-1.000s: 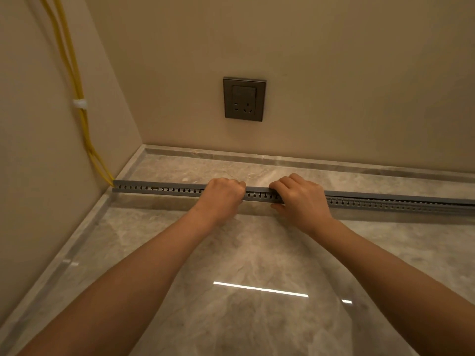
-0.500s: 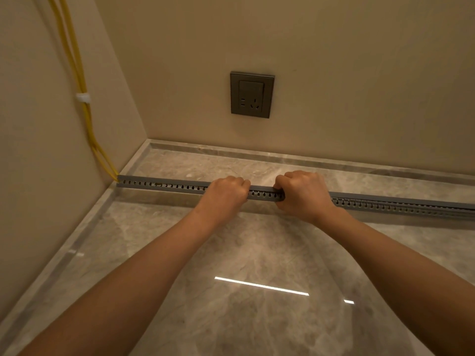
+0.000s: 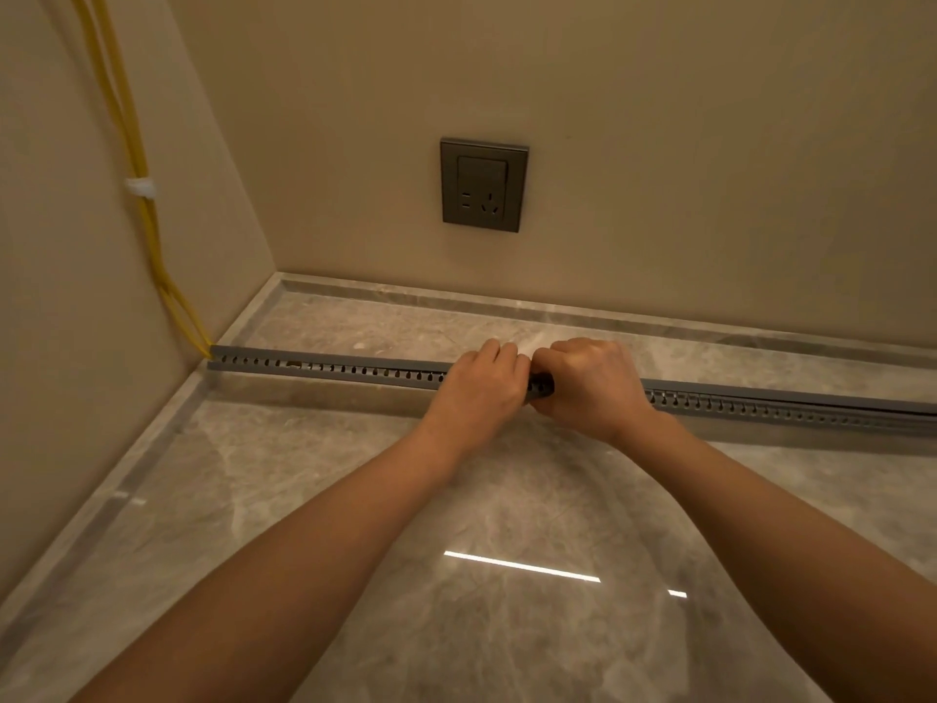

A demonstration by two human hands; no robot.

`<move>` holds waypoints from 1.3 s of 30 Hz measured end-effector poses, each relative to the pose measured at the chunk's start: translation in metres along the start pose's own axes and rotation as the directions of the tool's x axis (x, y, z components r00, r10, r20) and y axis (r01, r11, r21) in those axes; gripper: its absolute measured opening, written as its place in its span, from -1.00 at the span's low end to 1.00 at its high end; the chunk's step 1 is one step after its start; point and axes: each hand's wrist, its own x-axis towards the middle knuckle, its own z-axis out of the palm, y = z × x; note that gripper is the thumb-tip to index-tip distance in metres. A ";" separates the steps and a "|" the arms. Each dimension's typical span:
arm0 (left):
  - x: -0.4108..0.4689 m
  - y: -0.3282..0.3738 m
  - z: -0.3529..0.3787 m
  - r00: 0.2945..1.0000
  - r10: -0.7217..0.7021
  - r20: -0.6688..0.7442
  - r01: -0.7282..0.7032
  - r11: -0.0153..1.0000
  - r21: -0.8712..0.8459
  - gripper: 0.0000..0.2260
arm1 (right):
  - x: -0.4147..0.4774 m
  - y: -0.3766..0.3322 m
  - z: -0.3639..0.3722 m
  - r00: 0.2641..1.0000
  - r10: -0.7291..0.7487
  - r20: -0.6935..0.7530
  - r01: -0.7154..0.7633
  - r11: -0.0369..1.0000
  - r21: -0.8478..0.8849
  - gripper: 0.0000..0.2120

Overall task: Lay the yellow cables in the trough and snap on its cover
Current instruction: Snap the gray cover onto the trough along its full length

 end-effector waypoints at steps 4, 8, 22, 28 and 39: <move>0.001 -0.008 0.000 0.998 0.067 0.006 -0.067 0.997 0.046 -0.77 | -0.001 0.001 0.000 0.999 -0.037 0.015 0.037 0.999 -0.011 -0.83; 0.005 -0.011 -0.007 0.997 0.072 0.019 -0.071 0.996 -0.051 -0.71 | -0.004 0.005 0.001 0.997 -0.077 0.011 0.077 0.996 -0.041 -0.77; 0.006 -0.014 0.002 0.993 0.076 0.092 -0.063 0.988 -0.140 -0.73 | -0.027 0.021 -0.016 0.982 -0.097 0.165 0.131 0.969 -0.211 -0.75; 0.008 -0.013 0.000 0.992 0.063 0.108 -0.046 0.988 -0.149 -0.73 | -0.020 0.020 -0.018 0.948 0.006 0.319 0.095 0.949 -0.302 -0.83; 0.008 -0.011 -0.002 0.993 0.030 0.117 -0.005 0.979 -0.204 -0.75 | -0.013 0.019 -0.017 0.934 0.010 0.358 0.090 0.961 -0.263 -0.87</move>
